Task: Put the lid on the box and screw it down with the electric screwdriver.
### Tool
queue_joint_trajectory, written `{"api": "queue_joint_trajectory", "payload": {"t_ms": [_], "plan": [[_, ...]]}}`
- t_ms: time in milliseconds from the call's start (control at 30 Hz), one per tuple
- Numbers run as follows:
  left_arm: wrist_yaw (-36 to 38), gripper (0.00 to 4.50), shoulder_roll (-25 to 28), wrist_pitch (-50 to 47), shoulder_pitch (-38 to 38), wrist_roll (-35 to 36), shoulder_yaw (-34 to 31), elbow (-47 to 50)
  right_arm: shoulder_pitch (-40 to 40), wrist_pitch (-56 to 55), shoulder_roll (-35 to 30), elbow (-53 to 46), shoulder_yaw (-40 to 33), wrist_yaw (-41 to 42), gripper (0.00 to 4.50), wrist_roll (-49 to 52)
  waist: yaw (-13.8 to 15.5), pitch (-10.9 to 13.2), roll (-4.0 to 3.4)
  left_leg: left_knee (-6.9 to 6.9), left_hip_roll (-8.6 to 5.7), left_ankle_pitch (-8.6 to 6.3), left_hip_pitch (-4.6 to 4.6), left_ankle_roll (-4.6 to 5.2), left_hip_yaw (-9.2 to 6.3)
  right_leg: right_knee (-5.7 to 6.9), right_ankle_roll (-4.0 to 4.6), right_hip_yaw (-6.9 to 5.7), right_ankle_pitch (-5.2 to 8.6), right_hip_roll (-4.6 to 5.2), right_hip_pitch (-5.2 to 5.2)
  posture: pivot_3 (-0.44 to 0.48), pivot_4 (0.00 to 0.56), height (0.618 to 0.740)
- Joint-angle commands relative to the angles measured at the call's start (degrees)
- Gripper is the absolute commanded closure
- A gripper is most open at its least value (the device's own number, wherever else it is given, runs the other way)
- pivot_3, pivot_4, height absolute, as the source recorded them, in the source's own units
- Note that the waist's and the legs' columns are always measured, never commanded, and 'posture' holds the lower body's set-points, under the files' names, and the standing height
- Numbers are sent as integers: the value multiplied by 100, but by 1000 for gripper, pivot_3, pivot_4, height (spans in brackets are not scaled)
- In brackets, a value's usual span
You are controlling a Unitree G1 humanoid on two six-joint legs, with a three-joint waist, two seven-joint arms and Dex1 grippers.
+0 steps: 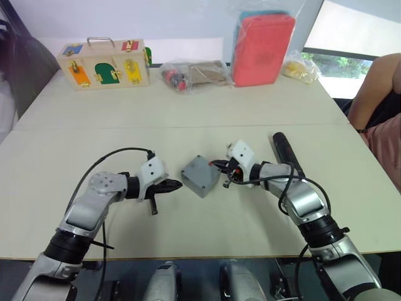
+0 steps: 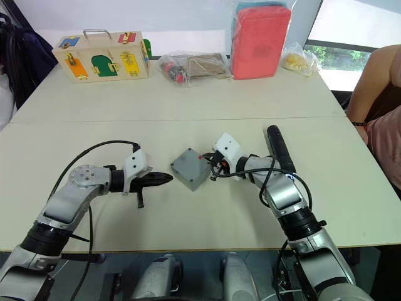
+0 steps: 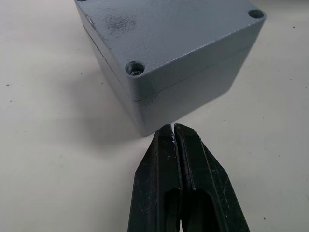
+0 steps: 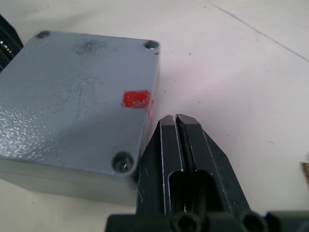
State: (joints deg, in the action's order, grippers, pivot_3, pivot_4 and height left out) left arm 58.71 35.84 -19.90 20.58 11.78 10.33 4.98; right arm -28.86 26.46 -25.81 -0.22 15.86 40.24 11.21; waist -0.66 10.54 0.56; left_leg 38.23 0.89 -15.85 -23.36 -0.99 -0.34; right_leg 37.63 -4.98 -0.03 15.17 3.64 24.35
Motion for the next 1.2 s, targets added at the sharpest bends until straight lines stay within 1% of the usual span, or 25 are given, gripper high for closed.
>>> {"api": "queue_joint_trajectory", "payload": {"t_ms": [33,333,567,633,767,867,967,1000,1067,1100,1133,1200], "plan": [[6,4500,-10,20,225,-10,-13,15,282,107,24,-571,132,197,4466,42,-1,0,0,0,0,0,0,0,0,0,0,0,0,0,0,0,150,730],[-28,4500,-103,209,435,-73,-19,-296,794,540,-141,-1362,97,203,4466,31,-5,0,0,0,0,0,2,0,0,3,0,0,0,-3,0,0,150,730],[-35,4500,-146,301,487,-123,-27,-387,802,763,-137,-1609,-58,72,4466,35,-3,0,0,1,0,0,2,0,-1,4,0,0,0,-2,0,0,150,730],[-16,4500,-94,264,411,-100,-45,-282,768,817,-167,-1654,-204,31,4466,73,-3,0,0,1,0,0,2,0,-1,4,0,0,0,-2,0,0,150,730],[65,4500,131,73,258,49,-226,65,597,846,-249,-1589,-742,-200,4466,104,-3,0,0,1,0,0,2,-1,0,4,0,0,0,-1,0,0,150,730],[156,4500,353,-167,154,268,-418,405,374,899,-120,-1345,-1131,-441,4466,207,-4,0,0,1,0,0,2,-1,-1,4,0,0,0,-1,0,0,150,730],[171,4500,475,-399,208,560,-677,629,41,763,73,-823,-1432,-596,3693,293,-10,0,0,1,1,1,3,-1,-1,6,1,0,0,-2,0,0,150,730],[133,4500,464,-463,261,627,-731,639,-51,707,130,-655,-1477,-626,3269,284,-9,0,-1,0,1,1,3,-1,-1,6,1,0,0,-3,0,0,150,730],[100,4500,451,-529,342,689,-774,657,-212,674,250,-310,-1516,-656,2618,290,-7,-1,-1,0,1,1,4,-1,-1,7,1,0,0,-3,0,0,150,730],[62,4500,438,-580,442,728,-807,679,-400,558,354,76,-1527,-811,2090,178,-9,-1,-1,0,1,1,3,-1,1,6,1,1,0,-2,0,0,150,730],[28,4500,422,-633,531,774,-840,708,-562,462,433,401,-1526,-899,1826,97,-13,-1,0,0,0,1,3,-1,1,7,1,1,0,-2,0,0,150,730],[-38,4500,381,-728,670,855,-881,784,-809,371,579,925,-1559,-1010,978,52,-8,0,-1,1,0,2,3,-4,2,8,1,1,0,-1,0,0,150,730]]}}
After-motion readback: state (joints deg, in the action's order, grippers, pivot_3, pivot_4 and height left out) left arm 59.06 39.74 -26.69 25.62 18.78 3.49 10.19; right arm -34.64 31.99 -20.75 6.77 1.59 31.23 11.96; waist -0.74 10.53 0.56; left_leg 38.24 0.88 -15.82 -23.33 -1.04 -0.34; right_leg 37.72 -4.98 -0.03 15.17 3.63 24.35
